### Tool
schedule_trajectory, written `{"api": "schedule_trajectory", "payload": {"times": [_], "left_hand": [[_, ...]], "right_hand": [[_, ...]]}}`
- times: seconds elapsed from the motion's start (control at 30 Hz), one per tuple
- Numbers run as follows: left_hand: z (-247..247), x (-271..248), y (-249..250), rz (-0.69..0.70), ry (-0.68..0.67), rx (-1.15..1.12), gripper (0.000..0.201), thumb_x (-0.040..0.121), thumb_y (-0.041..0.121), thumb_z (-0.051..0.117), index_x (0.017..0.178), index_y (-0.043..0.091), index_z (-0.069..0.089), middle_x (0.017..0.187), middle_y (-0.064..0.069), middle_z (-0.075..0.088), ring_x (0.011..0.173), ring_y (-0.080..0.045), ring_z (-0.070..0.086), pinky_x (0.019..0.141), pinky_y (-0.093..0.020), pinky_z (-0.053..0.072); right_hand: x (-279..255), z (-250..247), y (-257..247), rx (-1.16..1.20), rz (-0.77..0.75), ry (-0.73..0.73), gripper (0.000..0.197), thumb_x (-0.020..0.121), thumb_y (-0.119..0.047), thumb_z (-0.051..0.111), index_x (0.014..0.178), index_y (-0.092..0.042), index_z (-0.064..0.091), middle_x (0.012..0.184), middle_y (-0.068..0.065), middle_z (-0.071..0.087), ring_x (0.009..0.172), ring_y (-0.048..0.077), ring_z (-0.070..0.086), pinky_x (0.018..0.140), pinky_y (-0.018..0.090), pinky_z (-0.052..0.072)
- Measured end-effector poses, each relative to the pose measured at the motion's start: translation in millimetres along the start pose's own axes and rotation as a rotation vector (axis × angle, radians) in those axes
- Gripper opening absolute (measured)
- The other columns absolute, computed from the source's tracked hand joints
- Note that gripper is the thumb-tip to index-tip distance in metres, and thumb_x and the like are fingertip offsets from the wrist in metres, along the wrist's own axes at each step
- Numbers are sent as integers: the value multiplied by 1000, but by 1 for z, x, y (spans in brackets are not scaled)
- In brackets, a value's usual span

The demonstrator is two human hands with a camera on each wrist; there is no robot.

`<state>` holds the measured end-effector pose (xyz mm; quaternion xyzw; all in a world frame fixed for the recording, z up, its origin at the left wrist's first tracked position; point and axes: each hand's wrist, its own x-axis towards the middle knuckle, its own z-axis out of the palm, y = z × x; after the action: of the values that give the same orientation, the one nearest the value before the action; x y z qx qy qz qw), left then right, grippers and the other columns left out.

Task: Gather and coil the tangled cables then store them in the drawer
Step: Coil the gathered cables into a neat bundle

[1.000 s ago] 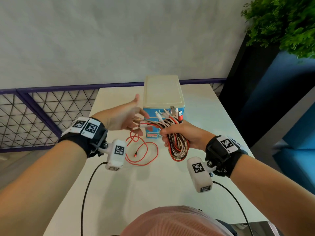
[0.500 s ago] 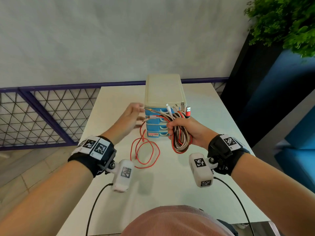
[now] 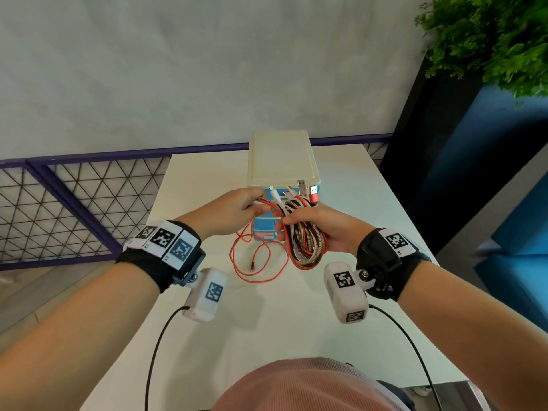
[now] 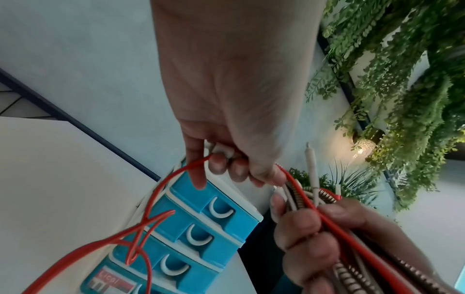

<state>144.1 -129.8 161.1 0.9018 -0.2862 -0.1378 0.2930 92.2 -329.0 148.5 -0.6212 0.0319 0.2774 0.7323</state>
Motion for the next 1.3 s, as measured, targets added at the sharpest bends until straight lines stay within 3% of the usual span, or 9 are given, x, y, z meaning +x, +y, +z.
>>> {"api": "schedule_trajectory", "payload": {"times": [0.17, 0.3, 0.4, 0.57, 0.7, 0.8, 0.97, 1.17, 1.3], "left_hand": [[-9, -2, 1, -16, -44, -10, 16, 92, 31, 57, 102, 19, 62, 107, -2, 65, 95, -16, 61, 76, -34, 51], [-22, -4, 5, -108, -264, -33, 47, 80, 61, 58, 97, 17, 65, 85, -3, 68, 74, -12, 59, 68, -27, 46], [-22, -4, 12, -140, -367, 18, 66, 67, 79, 53, 96, 20, 65, 75, 5, 69, 72, -8, 61, 72, -27, 47], [-9, -6, 20, -50, -253, 144, 75, 64, 47, 82, 124, 30, 40, 112, 11, 59, 93, -11, 59, 75, -26, 49], [2, -14, 23, 160, 71, 391, 80, 70, 35, 81, 127, 32, 25, 118, 9, 48, 85, -12, 53, 60, -23, 39], [0, -14, 22, 311, 221, 508, 69, 77, 38, 74, 129, 27, 30, 128, 3, 45, 96, -16, 54, 70, -24, 42], [8, -6, 21, 409, 180, 784, 34, 88, 39, 60, 113, 18, 54, 114, -1, 60, 103, -20, 55, 86, -29, 41], [10, -2, 19, 94, -201, 372, 3, 99, 27, 44, 97, 25, 43, 102, -6, 63, 88, -21, 61, 77, -38, 52], [1, -1, 22, -11, -348, 141, 15, 100, 24, 43, 88, 19, 51, 71, 2, 53, 65, -13, 51, 53, -12, 41]], "right_hand": [[2, -2, 3, -93, 32, 61, 15, 90, -10, 62, 102, -3, 63, 81, 11, 72, 72, 21, 70, 69, 34, 56], [3, 0, 4, -217, 64, 101, 17, 86, -12, 67, 99, -3, 64, 85, 13, 69, 77, 25, 67, 85, 42, 55], [1, 5, 1, -302, 58, 83, 9, 84, -9, 67, 92, -6, 64, 81, 13, 68, 73, 25, 67, 82, 40, 55], [0, 9, -5, -359, 69, 84, 5, 86, -9, 64, 91, -8, 65, 76, 9, 69, 67, 19, 67, 72, 31, 57], [0, 4, -8, -331, 72, 130, 5, 85, -8, 63, 88, -5, 66, 75, 11, 67, 63, 19, 66, 70, 32, 57], [-2, 2, -9, -332, 74, 142, 7, 86, -8, 60, 82, -5, 64, 78, 12, 65, 59, 18, 64, 61, 28, 55], [-2, 7, -10, -346, 78, 150, 4, 85, -6, 63, 88, -9, 64, 71, 7, 68, 58, 14, 66, 58, 25, 55], [-1, 9, -7, -415, 78, 149, 6, 84, -7, 65, 90, -9, 63, 74, 8, 67, 66, 17, 65, 69, 29, 56], [-1, 7, -2, -482, 55, 133, 9, 84, -6, 64, 93, -6, 62, 80, 12, 63, 71, 19, 63, 73, 32, 54]]}}
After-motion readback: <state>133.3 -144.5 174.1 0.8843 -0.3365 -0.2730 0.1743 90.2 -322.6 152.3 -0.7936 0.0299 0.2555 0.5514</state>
